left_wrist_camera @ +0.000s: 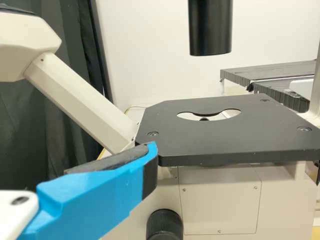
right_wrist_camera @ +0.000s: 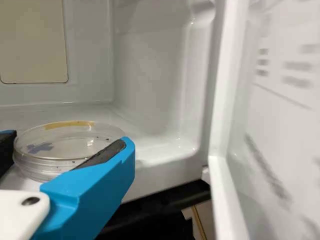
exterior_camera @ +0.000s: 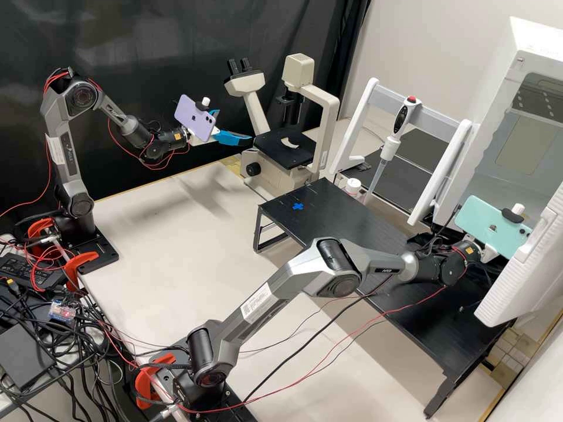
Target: Move the petri dish to the microscope
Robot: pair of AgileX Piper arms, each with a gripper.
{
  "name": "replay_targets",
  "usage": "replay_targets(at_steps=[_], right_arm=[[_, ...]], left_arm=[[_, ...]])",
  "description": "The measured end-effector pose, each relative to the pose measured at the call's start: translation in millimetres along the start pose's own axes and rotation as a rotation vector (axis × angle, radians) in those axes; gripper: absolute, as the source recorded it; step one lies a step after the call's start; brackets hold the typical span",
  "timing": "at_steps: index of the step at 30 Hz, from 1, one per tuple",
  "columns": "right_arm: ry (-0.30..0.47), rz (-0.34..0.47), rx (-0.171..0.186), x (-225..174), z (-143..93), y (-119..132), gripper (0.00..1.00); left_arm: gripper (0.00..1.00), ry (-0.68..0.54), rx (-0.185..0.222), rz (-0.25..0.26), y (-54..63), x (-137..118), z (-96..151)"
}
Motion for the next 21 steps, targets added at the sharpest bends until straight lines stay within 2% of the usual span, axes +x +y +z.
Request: replay_targets(at_steps=[7,14,21], right_arm=[[0.053,0.013,0.012,-28,-8,14,0.00],[0.130,0.011,0.021,-49,-22,15,0.00],[0.124,-0.034,0.024,-73,-28,6,0.00]], left_arm=[[1.00,0.000,0.000,0.000,0.0,0,0],[1.00,0.000,0.000,0.000,0.0,0,0],[1.00,0.000,0.000,0.000,0.0,0,0]])
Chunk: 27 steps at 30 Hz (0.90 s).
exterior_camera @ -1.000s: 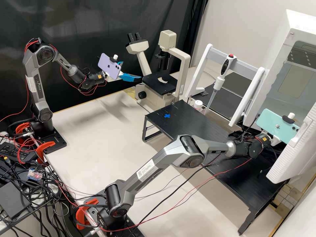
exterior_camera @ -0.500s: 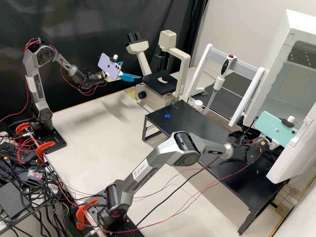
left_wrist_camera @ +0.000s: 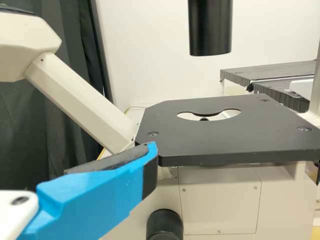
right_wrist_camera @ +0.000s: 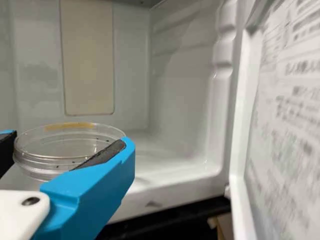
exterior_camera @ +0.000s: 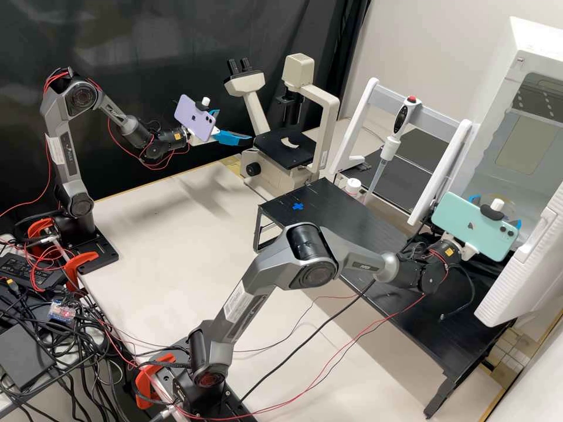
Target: Move the petri dish to the microscope
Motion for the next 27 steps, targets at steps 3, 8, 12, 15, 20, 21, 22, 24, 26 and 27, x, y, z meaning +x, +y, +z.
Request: replay_targets(at_steps=[3,8,12,15,20,21,22,24,26,27], right_arm=[[-0.004,-0.022,0.006,-16,-4,-5,0.00],[0.012,-0.040,0.016,-42,-12,-10,0.00],[0.041,-0.053,0.036,-68,-23,-17,0.00],[0.089,-0.061,0.053,-92,-39,-25,0.00],[0.181,-0.088,0.073,-121,-72,-42,0.00],[0.204,-0.095,0.074,-127,-81,-46,0.00],[0.221,-0.101,0.073,-131,-87,-49,0.00],[0.250,-0.108,0.073,-138,-99,-56,0.00],[0.287,-0.124,0.064,-144,-113,-65,0.00],[0.307,-0.135,0.063,-146,-120,-69,0.00]], left_arm=[[1.00,0.000,0.000,0.000,0.0,0,0],[1.00,0.000,0.000,0.000,0.0,0,0],[1.00,0.000,0.000,0.000,0.0,0,0],[1.00,0.000,0.000,0.000,0.0,0,0],[1.00,0.000,0.000,0.000,0.0,0,0],[1.00,0.000,0.000,0.000,0.0,0,0],[1.00,0.000,0.000,0.000,0.0,0,0],[1.00,0.000,0.000,0.000,0.0,0,0],[1.00,0.000,0.000,0.000,0.0,0,0],[1.00,0.000,0.000,0.000,0.0,0,0]])
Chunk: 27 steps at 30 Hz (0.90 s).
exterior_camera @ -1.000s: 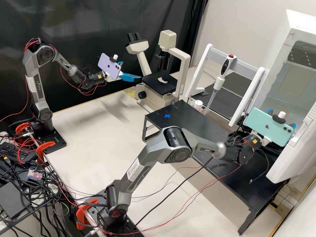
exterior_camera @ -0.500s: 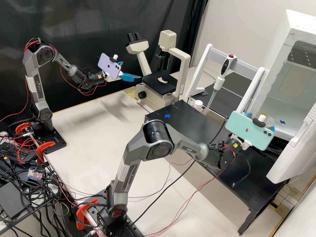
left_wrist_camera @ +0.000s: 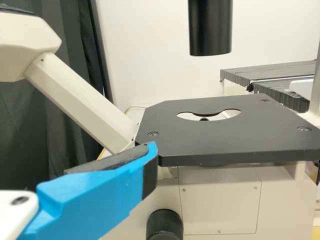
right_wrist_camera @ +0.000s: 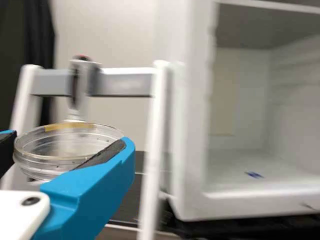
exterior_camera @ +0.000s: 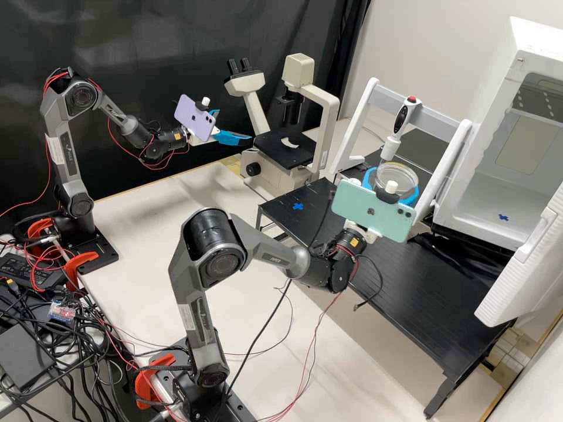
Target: Move the petri dish to the microscope
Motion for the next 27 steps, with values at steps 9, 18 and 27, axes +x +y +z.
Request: replay_targets(at_steps=[9,18,27], right_arm=[[0.135,-0.132,-0.002,13,-56,-51,0.00],[0.137,-0.225,-0.030,40,-89,-105,0.00],[0.125,-0.311,-0.069,65,-110,-148,0.00]], left_arm=[[1.00,0.000,0.000,0.000,0.0,0,0],[1.00,0.000,0.000,0.000,0.0,0,0],[1.00,0.000,0.000,0.000,0.0,0,0]])
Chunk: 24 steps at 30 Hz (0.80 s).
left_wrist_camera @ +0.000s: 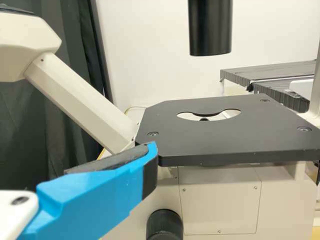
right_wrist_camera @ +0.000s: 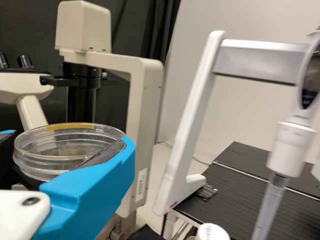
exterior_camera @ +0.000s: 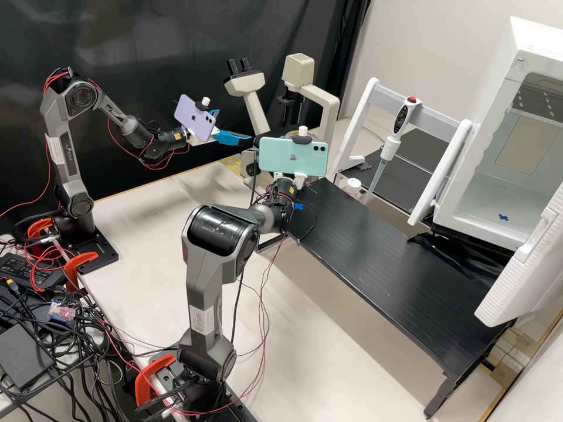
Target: Move the petri dish to the microscope
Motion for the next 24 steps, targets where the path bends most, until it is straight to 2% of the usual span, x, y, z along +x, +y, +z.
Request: replay_targets(at_steps=[11,15,24], right_arm=[[-0.023,-0.083,-0.041,41,-17,-30,0.00],[-0.034,-0.134,-0.073,55,-18,-45,0.00],[-0.095,-0.193,-0.048,87,-5,-66,0.00]], left_arm=[[1.00,0.000,0.000,0.000,0.0,0,0],[1.00,0.000,0.000,0.000,0.0,0,0],[1.00,0.000,0.000,0.000,0.0,0,0]])
